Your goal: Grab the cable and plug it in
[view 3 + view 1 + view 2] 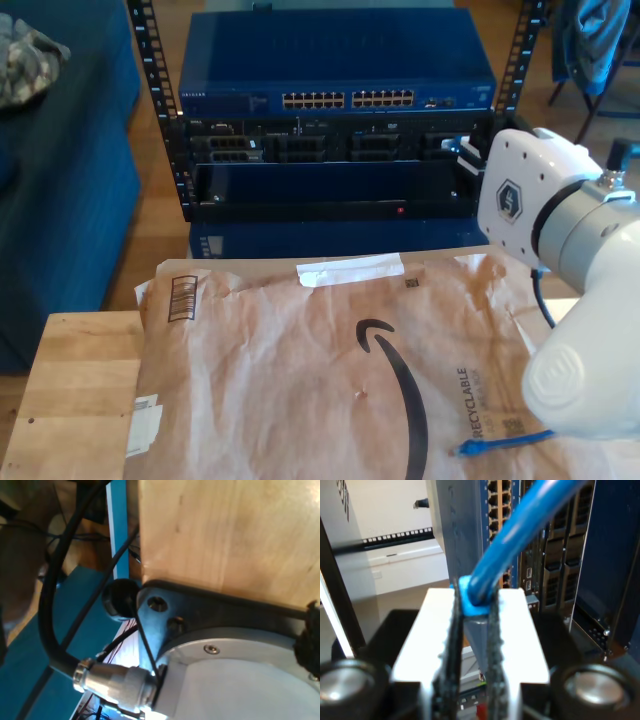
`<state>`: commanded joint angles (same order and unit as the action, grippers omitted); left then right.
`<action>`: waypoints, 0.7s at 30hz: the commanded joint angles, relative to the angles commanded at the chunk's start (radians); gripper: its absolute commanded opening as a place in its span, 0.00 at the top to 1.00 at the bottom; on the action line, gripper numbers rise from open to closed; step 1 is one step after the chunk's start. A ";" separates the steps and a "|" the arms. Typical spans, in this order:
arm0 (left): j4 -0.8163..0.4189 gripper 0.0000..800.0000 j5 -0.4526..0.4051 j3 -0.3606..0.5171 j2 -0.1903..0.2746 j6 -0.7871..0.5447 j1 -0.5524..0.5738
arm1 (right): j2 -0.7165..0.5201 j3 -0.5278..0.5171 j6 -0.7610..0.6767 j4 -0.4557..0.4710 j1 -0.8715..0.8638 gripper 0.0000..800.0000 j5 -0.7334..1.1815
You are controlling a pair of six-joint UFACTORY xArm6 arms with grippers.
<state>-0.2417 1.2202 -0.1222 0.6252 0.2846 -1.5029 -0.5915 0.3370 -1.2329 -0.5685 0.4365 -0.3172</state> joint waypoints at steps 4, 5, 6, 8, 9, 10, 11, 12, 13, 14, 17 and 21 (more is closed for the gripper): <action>0.002 0.00 -0.068 0.028 -0.075 -0.028 -0.006 | 0.054 0.017 0.000 -0.005 0.000 1.00 0.009; 0.002 0.00 -0.071 0.026 -0.078 -0.031 -0.020 | 0.061 0.017 0.000 -0.006 0.000 1.00 0.008; 0.002 0.00 -0.077 0.026 -0.078 -0.041 -0.043 | 0.068 0.017 0.000 -0.006 0.000 1.00 0.008; 0.002 0.00 -0.087 0.026 -0.084 -0.110 -0.084 | 0.083 0.018 0.000 -0.008 0.002 1.00 0.008; 0.008 0.00 -0.095 0.026 -0.084 -0.140 -0.097 | 0.095 0.025 0.000 -0.008 0.002 1.00 0.008; 0.020 0.00 -0.100 0.025 -0.091 -0.149 -0.103 | 0.103 0.025 0.000 -0.008 0.002 1.00 0.009; 0.028 0.00 -0.095 0.021 -0.103 -0.150 -0.103 | 0.106 0.020 0.000 -0.008 0.002 1.00 0.008; 0.028 0.00 -0.094 0.020 -0.110 -0.150 -0.103 | 0.110 0.017 0.000 -0.006 0.003 1.00 0.006; 0.029 0.00 -0.094 0.017 -0.112 -0.150 -0.106 | 0.114 0.015 0.000 -0.006 0.003 1.00 0.005; 0.029 0.00 -0.094 0.017 -0.112 -0.150 -0.106 | 0.115 0.017 0.000 -0.005 0.003 1.00 0.003; 0.029 0.00 -0.094 0.017 -0.114 -0.150 -0.106 | 0.115 0.017 0.002 -0.003 0.003 1.00 0.002; 0.029 0.00 -0.094 0.017 -0.114 -0.150 -0.106 | 0.121 0.012 0.005 0.000 0.011 1.00 -0.006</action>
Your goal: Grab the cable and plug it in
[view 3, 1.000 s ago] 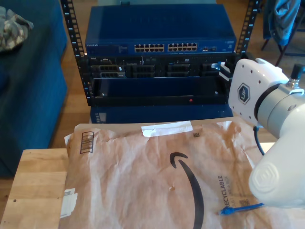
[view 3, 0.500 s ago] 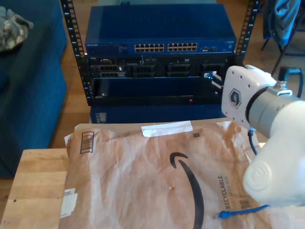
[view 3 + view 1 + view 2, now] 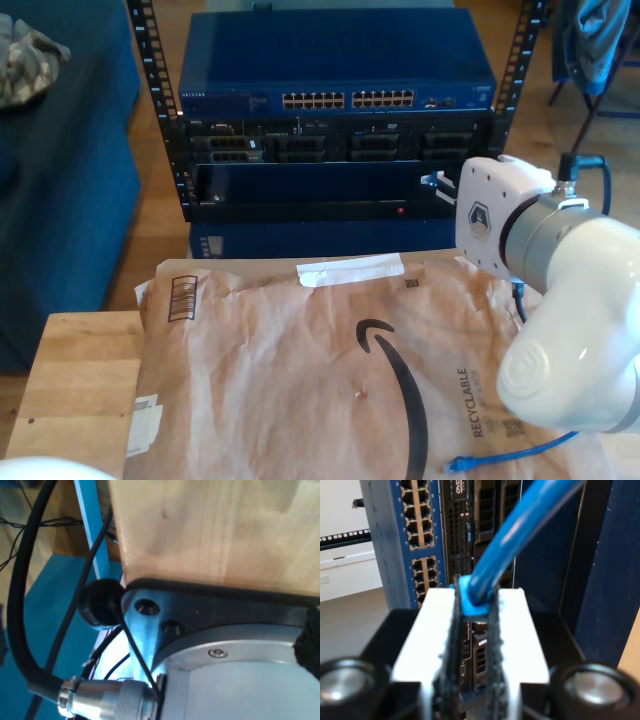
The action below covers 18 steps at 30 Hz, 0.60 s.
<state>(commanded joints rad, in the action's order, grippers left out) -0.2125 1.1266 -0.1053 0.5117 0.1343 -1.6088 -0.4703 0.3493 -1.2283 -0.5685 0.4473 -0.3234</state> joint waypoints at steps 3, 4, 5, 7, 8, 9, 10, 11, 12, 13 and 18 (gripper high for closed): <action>0.000 0.00 0.000 0.000 0.000 0.000 0.000 | -0.002 -0.058 -0.002 0.005 0.063 1.00 -0.057; 0.000 0.00 0.000 0.000 0.002 0.000 0.000 | -0.009 -0.063 -0.003 0.006 0.083 1.00 -0.087; 0.000 0.00 0.000 0.000 0.000 0.000 0.000 | -0.015 -0.066 -0.003 0.009 0.097 1.00 -0.100; 0.000 0.00 0.000 0.000 0.000 0.000 0.000 | -0.015 -0.058 -0.003 0.005 0.095 1.00 -0.103; 0.000 0.00 0.000 0.000 0.000 0.000 0.000 | -0.011 -0.057 -0.003 0.005 0.095 1.00 -0.106; 0.000 0.00 0.000 0.000 0.000 0.000 0.000 | -0.012 -0.058 -0.003 0.005 0.097 1.00 -0.106; 0.000 0.00 0.000 0.000 0.000 0.000 0.000 | -0.012 -0.064 -0.003 0.006 0.101 1.00 -0.104; 0.000 0.00 0.000 0.000 0.000 0.000 0.000 | -0.014 -0.069 -0.003 0.006 0.106 1.00 -0.101; 0.000 0.00 0.000 0.000 0.000 0.000 0.000 | -0.014 -0.083 -0.003 0.005 0.124 1.00 -0.101; 0.000 0.00 0.000 0.000 0.000 0.000 0.000 | -0.012 -0.101 -0.005 0.002 0.155 1.00 -0.103; 0.000 0.00 0.000 0.000 0.000 0.000 0.000 | -0.003 -0.094 -0.005 -0.006 0.186 1.00 -0.104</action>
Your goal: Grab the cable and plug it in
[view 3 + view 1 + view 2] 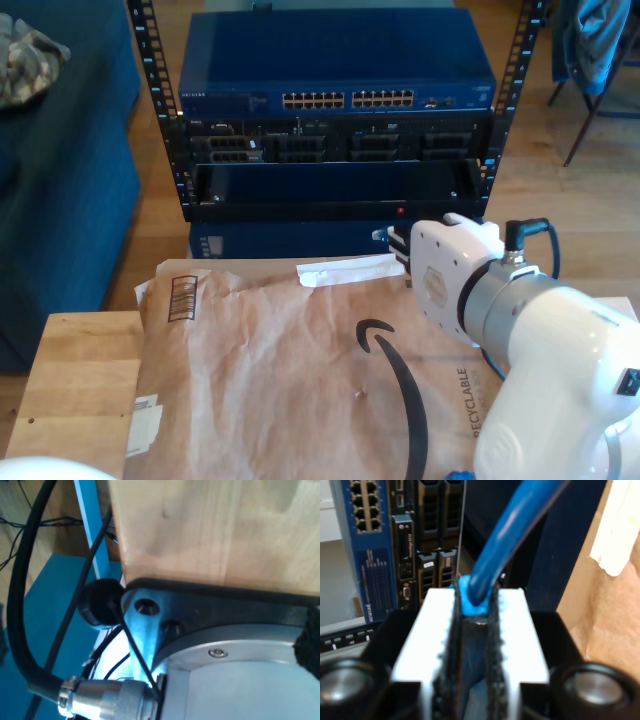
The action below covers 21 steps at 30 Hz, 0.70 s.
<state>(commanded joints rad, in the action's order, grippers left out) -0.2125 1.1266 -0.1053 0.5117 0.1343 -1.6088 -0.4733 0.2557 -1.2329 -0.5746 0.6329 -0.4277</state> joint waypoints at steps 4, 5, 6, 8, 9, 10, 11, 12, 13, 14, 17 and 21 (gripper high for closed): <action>0.000 0.00 0.000 0.000 0.000 0.000 0.000 | 0.021 0.011 0.002 0.015 -0.002 1.00 0.003; 0.000 0.00 0.000 0.000 0.000 0.000 0.000 | 0.020 0.008 0.002 0.017 0.000 1.00 0.003; 0.000 0.00 0.000 0.000 0.000 0.000 0.000 | 0.025 0.000 0.003 0.018 0.002 1.00 0.002; 0.000 0.00 0.000 0.000 0.000 0.000 0.000 | 0.029 0.006 0.003 0.017 0.000 1.00 0.002; 0.000 0.00 0.000 0.000 0.000 0.000 0.000 | 0.031 0.006 0.005 0.023 0.000 1.00 0.002; 0.000 0.00 0.000 0.000 0.000 0.000 0.000 | 0.031 0.006 0.006 0.037 0.002 1.00 0.002; 0.000 0.00 0.000 0.000 0.000 0.000 0.000 | 0.037 0.009 0.006 0.055 0.000 1.00 0.003; 0.000 0.00 0.000 0.000 0.000 0.000 0.000 | 0.044 0.014 0.005 0.066 -0.003 1.00 0.003; 0.000 0.00 0.000 0.000 0.000 0.000 0.000 | 0.046 0.012 0.005 0.068 -0.005 1.00 0.002; 0.000 0.00 0.000 0.000 0.000 0.000 0.000 | 0.049 0.005 0.006 0.069 -0.005 1.00 -0.002; 0.000 0.00 0.000 0.000 0.000 0.000 0.000 | 0.080 -0.005 0.005 0.069 -0.003 1.00 -0.003; 0.000 0.00 0.000 0.000 0.000 0.000 0.000 | 0.118 -0.003 0.000 0.086 -0.002 1.00 -0.049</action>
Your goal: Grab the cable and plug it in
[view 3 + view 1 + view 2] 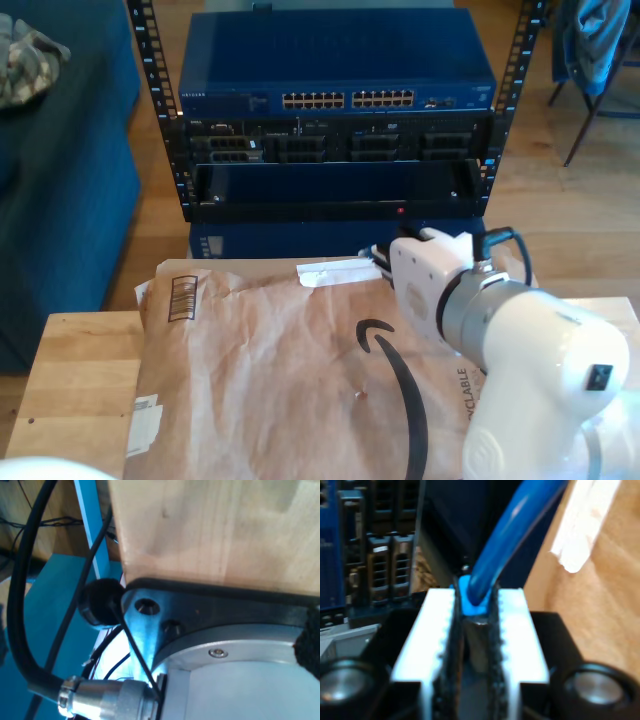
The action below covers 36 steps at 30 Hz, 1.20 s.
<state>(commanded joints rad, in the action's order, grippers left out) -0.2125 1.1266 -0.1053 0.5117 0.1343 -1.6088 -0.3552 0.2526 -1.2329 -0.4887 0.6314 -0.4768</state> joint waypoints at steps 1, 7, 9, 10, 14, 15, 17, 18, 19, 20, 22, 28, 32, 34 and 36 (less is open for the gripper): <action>0.000 0.00 0.000 0.000 0.000 0.000 0.000 | 0.000 -0.008 -0.002 0.011 0.000 1.00 -0.026; 0.000 0.00 0.000 0.000 0.000 0.000 0.000 | 0.005 -0.020 -0.005 0.020 0.000 1.00 -0.127; 0.000 0.00 0.000 -0.002 0.000 0.000 0.000 | 0.035 -0.011 -0.006 0.020 -0.002 1.00 -0.141; 0.000 0.00 0.000 0.000 0.000 0.000 0.000 | 0.041 -0.012 -0.006 0.020 -0.003 1.00 -0.158; 0.000 0.00 0.000 0.000 0.000 0.000 0.000 | 0.091 0.029 -0.006 0.020 -0.005 1.00 -0.184; 0.000 0.00 0.000 0.000 0.000 0.000 0.000 | 0.101 0.041 -0.009 0.018 -0.003 1.00 -0.210; 0.000 0.00 0.000 0.000 0.000 0.000 0.000 | 0.132 0.060 -0.011 0.020 0.000 1.00 -0.288; 0.000 0.00 0.000 0.000 0.000 0.000 0.000 | 0.149 0.066 -0.011 0.020 0.000 1.00 -0.318; 0.000 0.00 0.000 0.000 0.000 0.000 0.000 | 0.158 0.083 -0.009 0.021 -0.002 1.00 -0.318; 0.000 0.00 0.000 0.000 0.000 0.000 0.000 | 0.163 0.089 -0.009 0.021 -0.002 1.00 -0.318; 0.000 0.00 0.000 0.000 0.000 0.000 0.000 | 0.164 0.086 -0.009 0.021 0.000 1.00 -0.319; 0.000 0.00 0.000 0.000 0.000 0.000 0.000 | 0.281 0.115 -0.066 0.043 0.000 1.00 -0.427; 0.000 0.00 0.000 0.000 0.000 0.000 0.000 | 0.305 0.114 -0.209 0.216 -0.049 1.00 -0.437; 0.000 0.00 0.000 0.000 0.000 0.000 0.000 | 0.307 0.121 -0.256 0.322 -0.123 1.00 -0.460; 0.000 0.00 0.000 0.000 0.000 0.000 0.000 | 0.308 0.118 -0.267 0.376 -0.173 1.00 -0.494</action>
<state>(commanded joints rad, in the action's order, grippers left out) -0.2125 1.1266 -0.1053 0.5117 0.1343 -1.6088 -0.0468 0.3707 -1.4998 -0.1128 0.4580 -0.9709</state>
